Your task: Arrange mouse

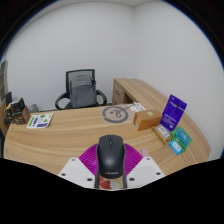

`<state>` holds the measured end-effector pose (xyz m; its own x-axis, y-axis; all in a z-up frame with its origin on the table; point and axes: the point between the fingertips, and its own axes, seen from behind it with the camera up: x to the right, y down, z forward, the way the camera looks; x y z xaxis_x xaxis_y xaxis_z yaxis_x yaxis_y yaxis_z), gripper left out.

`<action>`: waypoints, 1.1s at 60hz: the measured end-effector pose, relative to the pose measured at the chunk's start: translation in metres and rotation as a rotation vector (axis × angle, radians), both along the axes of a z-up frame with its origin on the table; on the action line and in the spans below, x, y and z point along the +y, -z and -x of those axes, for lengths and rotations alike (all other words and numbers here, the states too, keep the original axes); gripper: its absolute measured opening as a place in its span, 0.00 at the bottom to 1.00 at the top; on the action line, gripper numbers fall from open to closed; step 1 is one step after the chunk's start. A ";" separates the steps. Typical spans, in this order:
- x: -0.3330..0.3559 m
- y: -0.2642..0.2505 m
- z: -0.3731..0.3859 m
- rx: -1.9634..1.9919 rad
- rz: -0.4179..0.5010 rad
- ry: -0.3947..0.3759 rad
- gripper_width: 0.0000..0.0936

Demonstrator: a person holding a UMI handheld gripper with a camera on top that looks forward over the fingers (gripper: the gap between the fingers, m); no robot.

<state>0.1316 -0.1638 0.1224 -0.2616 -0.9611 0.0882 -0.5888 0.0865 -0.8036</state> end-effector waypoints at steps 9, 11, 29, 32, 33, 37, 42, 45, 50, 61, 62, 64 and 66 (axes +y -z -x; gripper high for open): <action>-0.033 0.077 0.024 0.085 -0.028 0.009 0.33; -0.031 0.089 0.027 0.091 -0.025 0.007 0.33; -0.031 0.141 0.041 0.129 -0.079 -0.017 0.59; -0.037 0.136 0.043 0.129 -0.055 -0.008 0.90; -0.038 0.131 0.043 0.125 -0.046 -0.012 0.94; -0.039 0.112 0.045 0.106 -0.022 -0.018 0.91; -0.033 0.075 0.053 0.075 -0.024 -0.030 0.93; -0.025 0.046 0.063 0.051 -0.018 -0.033 0.94; -0.001 -0.006 0.084 0.021 -0.026 -0.061 0.93; 0.059 -0.100 0.147 -0.021 -0.026 -0.101 0.93; 0.065 -0.106 0.154 -0.020 -0.024 -0.105 0.93; 0.077 -0.117 0.166 -0.023 -0.023 -0.115 0.93; 0.089 -0.127 0.178 -0.025 -0.023 -0.119 0.93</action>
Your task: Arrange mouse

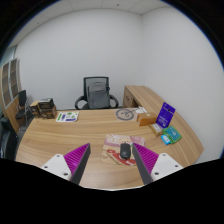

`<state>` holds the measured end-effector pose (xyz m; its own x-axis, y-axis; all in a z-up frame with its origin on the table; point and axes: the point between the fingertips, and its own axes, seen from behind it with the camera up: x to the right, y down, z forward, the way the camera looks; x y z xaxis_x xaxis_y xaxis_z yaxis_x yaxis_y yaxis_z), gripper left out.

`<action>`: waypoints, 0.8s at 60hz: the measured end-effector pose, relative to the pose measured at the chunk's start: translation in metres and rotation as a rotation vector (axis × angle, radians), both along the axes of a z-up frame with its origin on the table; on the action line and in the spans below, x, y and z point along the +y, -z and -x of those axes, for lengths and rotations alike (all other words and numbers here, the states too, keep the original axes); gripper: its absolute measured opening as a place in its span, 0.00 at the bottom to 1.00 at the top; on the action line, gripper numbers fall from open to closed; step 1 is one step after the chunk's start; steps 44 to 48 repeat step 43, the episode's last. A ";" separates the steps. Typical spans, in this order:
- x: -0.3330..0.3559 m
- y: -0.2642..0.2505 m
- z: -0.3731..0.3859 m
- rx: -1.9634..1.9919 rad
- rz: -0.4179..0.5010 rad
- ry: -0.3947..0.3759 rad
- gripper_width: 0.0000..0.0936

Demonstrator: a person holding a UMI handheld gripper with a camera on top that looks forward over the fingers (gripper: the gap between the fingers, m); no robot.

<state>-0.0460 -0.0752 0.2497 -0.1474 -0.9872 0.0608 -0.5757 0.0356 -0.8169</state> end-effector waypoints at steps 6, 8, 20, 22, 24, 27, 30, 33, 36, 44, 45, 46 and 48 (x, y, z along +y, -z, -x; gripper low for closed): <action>0.031 -0.020 0.038 -0.009 0.018 -0.016 0.93; 0.040 -0.025 0.048 -0.011 0.025 -0.021 0.93; 0.086 -0.036 0.093 -0.024 0.068 -0.049 0.93; 0.091 -0.037 0.099 -0.025 0.072 -0.048 0.93; 0.096 -0.039 0.103 -0.029 0.071 -0.046 0.93; 0.102 -0.039 0.109 -0.026 0.072 -0.043 0.93; 0.102 -0.040 0.114 -0.027 0.086 -0.029 0.93; 0.104 -0.042 0.116 -0.036 0.089 -0.017 0.93; 0.104 -0.046 0.119 -0.045 0.099 -0.007 0.93; 0.113 -0.040 0.127 -0.031 0.081 -0.009 0.93; 0.113 -0.040 0.127 -0.031 0.081 -0.009 0.93; 0.113 -0.040 0.127 -0.031 0.081 -0.009 0.93; 0.113 -0.040 0.127 -0.031 0.081 -0.009 0.93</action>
